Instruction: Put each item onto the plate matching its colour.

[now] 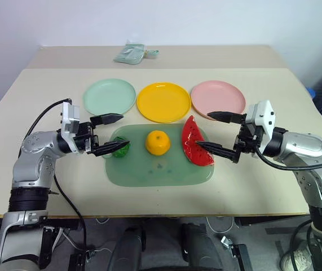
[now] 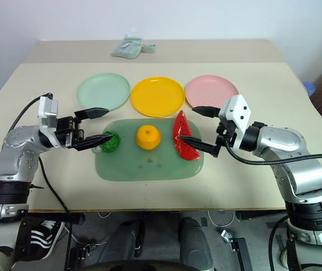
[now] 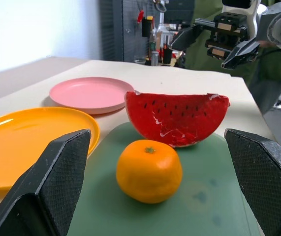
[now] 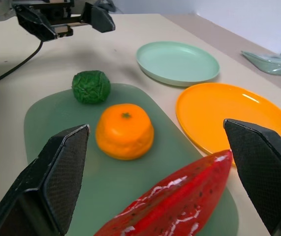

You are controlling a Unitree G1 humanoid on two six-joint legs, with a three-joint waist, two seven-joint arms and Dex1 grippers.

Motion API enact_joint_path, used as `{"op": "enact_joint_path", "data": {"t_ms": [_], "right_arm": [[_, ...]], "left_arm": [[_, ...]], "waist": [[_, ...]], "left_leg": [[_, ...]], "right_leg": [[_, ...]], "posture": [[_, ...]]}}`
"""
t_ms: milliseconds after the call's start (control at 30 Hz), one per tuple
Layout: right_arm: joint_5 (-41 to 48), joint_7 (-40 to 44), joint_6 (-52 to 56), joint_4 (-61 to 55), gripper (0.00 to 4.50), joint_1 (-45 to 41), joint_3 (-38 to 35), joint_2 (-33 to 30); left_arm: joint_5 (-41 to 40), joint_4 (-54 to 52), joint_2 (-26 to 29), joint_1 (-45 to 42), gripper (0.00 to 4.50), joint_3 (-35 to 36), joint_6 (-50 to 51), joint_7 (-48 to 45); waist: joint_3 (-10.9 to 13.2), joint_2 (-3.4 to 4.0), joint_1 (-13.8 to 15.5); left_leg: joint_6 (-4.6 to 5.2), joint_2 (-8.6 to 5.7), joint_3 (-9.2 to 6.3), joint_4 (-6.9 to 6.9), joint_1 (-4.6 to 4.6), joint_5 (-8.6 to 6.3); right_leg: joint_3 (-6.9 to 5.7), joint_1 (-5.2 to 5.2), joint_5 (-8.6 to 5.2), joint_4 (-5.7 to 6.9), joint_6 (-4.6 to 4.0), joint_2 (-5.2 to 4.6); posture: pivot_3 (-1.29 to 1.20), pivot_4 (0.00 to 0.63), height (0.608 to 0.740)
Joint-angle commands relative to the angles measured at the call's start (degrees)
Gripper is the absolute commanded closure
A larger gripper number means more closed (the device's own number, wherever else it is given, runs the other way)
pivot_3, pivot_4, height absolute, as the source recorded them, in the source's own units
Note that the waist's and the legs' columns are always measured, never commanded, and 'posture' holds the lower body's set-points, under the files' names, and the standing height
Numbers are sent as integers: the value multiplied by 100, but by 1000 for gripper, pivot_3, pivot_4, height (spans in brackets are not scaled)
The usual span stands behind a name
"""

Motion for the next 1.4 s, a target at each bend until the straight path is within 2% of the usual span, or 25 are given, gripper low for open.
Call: {"op": "enact_joint_path", "data": {"t_ms": [33, 200, 367, 467, 600, 833, 967, 1100, 1267, 1400], "right_arm": [[75, -20, -33, -151, 43, -133, -172, -71], [58, -26, -34, -110, 43, -203, -141, -70], [185, 100, 2, -173, 43, -46, -357, -213], [211, 10, 72, -362, 43, 54, -280, -203], [277, 0, 127, -465, 43, 158, -264, -194], [351, 25, 177, -565, 43, 50, -149, -149], [364, 88, 245, -641, 43, 64, -66, -216], [623, 189, 516, -765, 43, 14, -109, -320], [1045, 339, 585, -1102, 43, 14, -284, -361], [1003, 212, 549, -1118, 43, 24, -252, -315]], "left_arm": [[16, -32, -8, -102, 0, 33, -122, 13], [-57, -32, 150, -33, 0, 194, -95, -25], [-401, -450, 790, 444, 0, 737, 304, -130], [-419, -271, 1165, 739, 0, 1063, 247, -300], [-451, -259, 1280, 962, 0, 1361, 316, -112], [-66, -568, 955, 965, 0, 933, 391, 631], [53, -588, 766, 900, 0, 636, 333, 708], [458, -266, 719, 757, 0, 170, 288, 818], [766, 20, 310, 471, 0, -193, 143, 1074], [1130, 301, 99, 356, 0, -413, -107, 1265]], "waist": [[0, 0, -2], [0, 0, -2], [0, 1, -38], [0, 1, -24], [0, 1, 22], [0, 0, 14], [0, 0, 0], [0, 0, 8], [0, 0, 24], [-2, -3, 8]], "left_leg": [[0, 0, 0, 0, 0, 0], [0, 0, 0, 0, 0, 0], [4, 2, 0, -2, 1, -2], [6, 4, 1, -5, 1, -4], [6, 3, 2, 1, 2, -4], [6, 2, 1, 3, 3, -4], [6, 1, 2, 3, 2, -4], [6, 1, 2, 2, 3, -4], [6, 0, 1, 3, 2, -4], [6, 0, 1, 4, 2, -4]], "right_leg": [[0, 0, 0, 0, 0, 0], [0, 0, 0, 0, 0, 0], [0, -1, 0, 0, 0, 0], [0, -2, -1, -2, -1, 0], [0, 3, -1, -2, -2, -1], [0, 6, -1, -3, -1, -3], [0, 6, -1, -3, 0, -3], [0, 6, 0, -2, 0, -2], [0, 6, 0, -3, 0, -2], [0, 7, 0, -3, 1, -2]], "posture": [[0, 150, 740], [0, 150, 740], [0, 150, 740], [0, 150, 740], [0, 150, 740], [0, 150, 740], [0, 150, 740], [0, 150, 740], [0, 150, 740], [0, 150, 740]]}}
